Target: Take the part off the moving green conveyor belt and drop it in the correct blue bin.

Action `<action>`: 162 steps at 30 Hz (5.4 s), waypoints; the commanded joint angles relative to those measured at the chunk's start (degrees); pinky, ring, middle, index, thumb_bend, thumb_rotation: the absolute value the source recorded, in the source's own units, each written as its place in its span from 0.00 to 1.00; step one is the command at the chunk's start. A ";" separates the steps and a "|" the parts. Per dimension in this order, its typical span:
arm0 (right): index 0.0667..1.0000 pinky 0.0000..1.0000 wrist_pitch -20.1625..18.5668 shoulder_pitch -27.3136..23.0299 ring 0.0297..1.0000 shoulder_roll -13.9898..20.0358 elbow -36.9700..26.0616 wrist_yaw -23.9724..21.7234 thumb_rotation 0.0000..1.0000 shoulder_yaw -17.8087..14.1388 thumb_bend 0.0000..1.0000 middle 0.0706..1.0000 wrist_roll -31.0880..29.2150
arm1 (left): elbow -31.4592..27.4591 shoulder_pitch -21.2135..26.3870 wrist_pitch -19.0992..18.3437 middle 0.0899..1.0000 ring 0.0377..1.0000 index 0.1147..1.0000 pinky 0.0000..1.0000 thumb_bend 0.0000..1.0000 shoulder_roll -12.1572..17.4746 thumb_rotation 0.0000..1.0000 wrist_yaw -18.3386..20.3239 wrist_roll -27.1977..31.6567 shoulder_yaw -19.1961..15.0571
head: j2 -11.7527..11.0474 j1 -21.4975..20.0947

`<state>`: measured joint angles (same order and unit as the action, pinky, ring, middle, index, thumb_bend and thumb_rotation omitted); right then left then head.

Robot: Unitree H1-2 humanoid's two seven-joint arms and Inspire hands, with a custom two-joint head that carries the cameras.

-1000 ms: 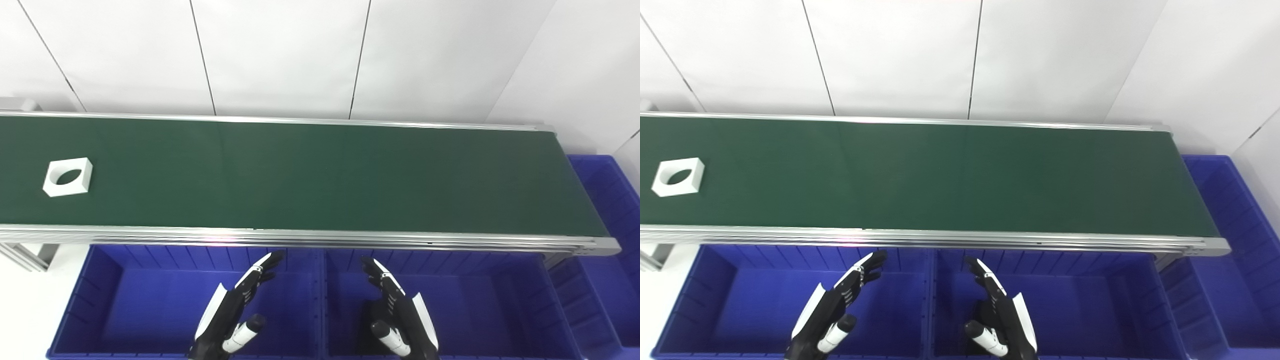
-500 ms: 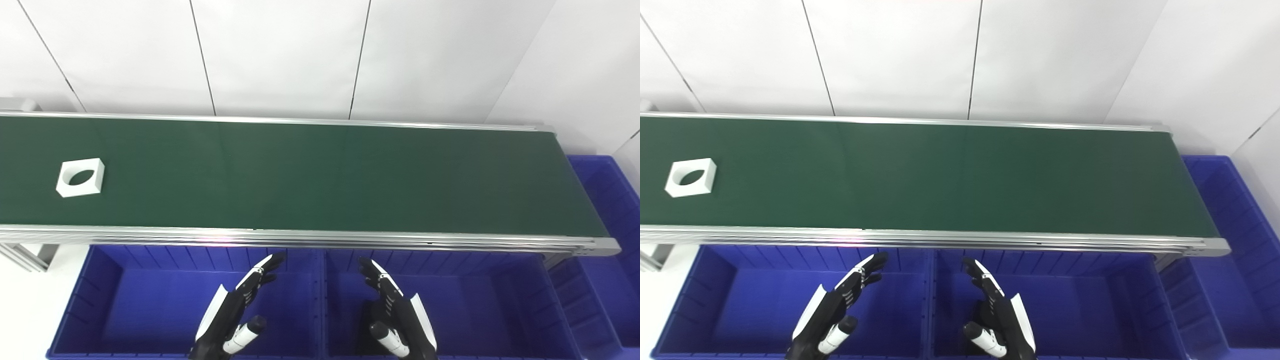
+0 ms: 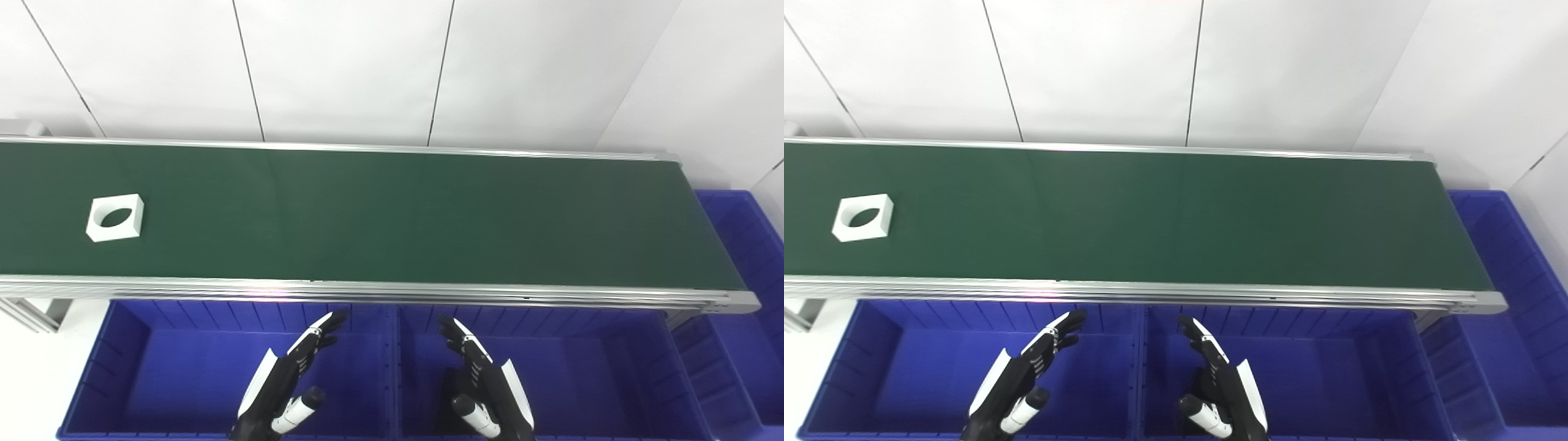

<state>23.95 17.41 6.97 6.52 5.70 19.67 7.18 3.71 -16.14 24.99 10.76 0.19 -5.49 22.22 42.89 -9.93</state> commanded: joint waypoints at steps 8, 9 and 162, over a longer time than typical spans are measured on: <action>0.89 0.92 2.94 -0.14 0.92 -0.14 -1.13 0.13 0.89 0.03 0.99 0.92 -0.21 | -0.93 0.31 1.92 0.91 0.92 0.88 0.88 0.81 -0.17 0.96 -0.02 0.69 -0.12 | 0.03 -0.06; 0.89 0.92 2.95 -0.14 0.91 -0.18 -1.09 0.18 0.90 -0.01 1.00 0.92 -0.07 | -0.83 0.37 1.93 0.91 0.92 0.88 0.88 0.80 -0.14 0.96 -0.06 0.68 -0.09 | 0.03 -0.06; 0.90 0.93 2.98 -3.82 0.91 0.74 8.31 2.12 0.90 2.58 1.00 0.92 -3.02 | 27.78 51.52 -13.76 0.83 0.86 0.84 0.85 1.00 3.43 0.15 -3.91 -38.18 -0.53 | -14.23 11.76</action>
<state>23.95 13.90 8.07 15.89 8.17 22.28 4.38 32.21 32.01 11.45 14.13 -3.81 -44.43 21.94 28.65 1.76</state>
